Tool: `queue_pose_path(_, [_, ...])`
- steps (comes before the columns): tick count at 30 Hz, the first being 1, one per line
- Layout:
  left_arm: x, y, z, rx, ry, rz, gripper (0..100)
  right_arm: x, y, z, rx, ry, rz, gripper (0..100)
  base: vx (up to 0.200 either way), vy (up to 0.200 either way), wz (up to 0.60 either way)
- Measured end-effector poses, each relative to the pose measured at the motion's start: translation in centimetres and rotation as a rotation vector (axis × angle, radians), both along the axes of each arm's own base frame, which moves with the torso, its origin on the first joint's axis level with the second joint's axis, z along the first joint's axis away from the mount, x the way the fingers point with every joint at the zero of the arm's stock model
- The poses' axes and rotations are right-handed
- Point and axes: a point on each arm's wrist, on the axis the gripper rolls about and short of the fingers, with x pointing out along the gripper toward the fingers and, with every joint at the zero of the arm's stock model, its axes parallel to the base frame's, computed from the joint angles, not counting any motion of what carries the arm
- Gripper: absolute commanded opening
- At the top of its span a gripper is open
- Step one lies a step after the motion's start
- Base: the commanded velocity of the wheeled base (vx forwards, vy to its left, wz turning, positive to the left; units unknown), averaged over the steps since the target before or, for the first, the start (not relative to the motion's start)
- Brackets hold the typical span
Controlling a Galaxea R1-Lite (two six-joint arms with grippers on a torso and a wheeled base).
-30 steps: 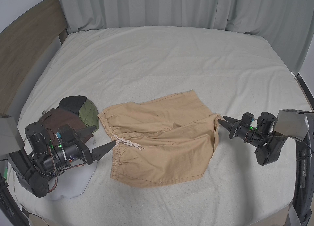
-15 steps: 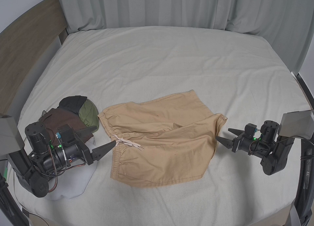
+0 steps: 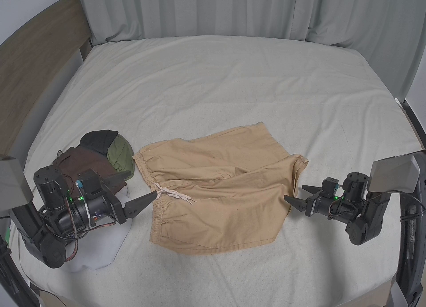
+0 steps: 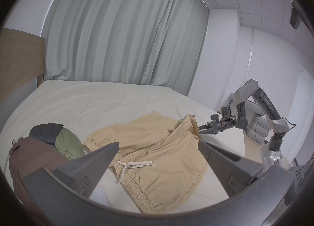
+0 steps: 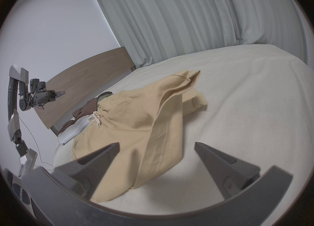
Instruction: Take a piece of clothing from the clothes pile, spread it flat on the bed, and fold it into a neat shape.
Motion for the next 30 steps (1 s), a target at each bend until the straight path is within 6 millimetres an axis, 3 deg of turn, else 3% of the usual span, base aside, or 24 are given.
queue_pose_path(11, [0.0,0.0,0.0,0.000,0.000,0.001,100,0.3,0.0,-0.9,-0.004,0.018,-0.031,0,0.000,0.000,0.00])
queue_pose_path(21, [0.0,0.0,0.0,0.000,0.000,0.000,100,0.7,-2.7,-0.4,0.020,0.001,-0.032,0,0.000,0.000,0.00])
queue_pose_path(30, [0.0,0.0,0.0,0.000,0.000,0.000,100,0.3,-3.5,1.0,0.050,-0.023,0.052,0,0.000,0.000,0.00])
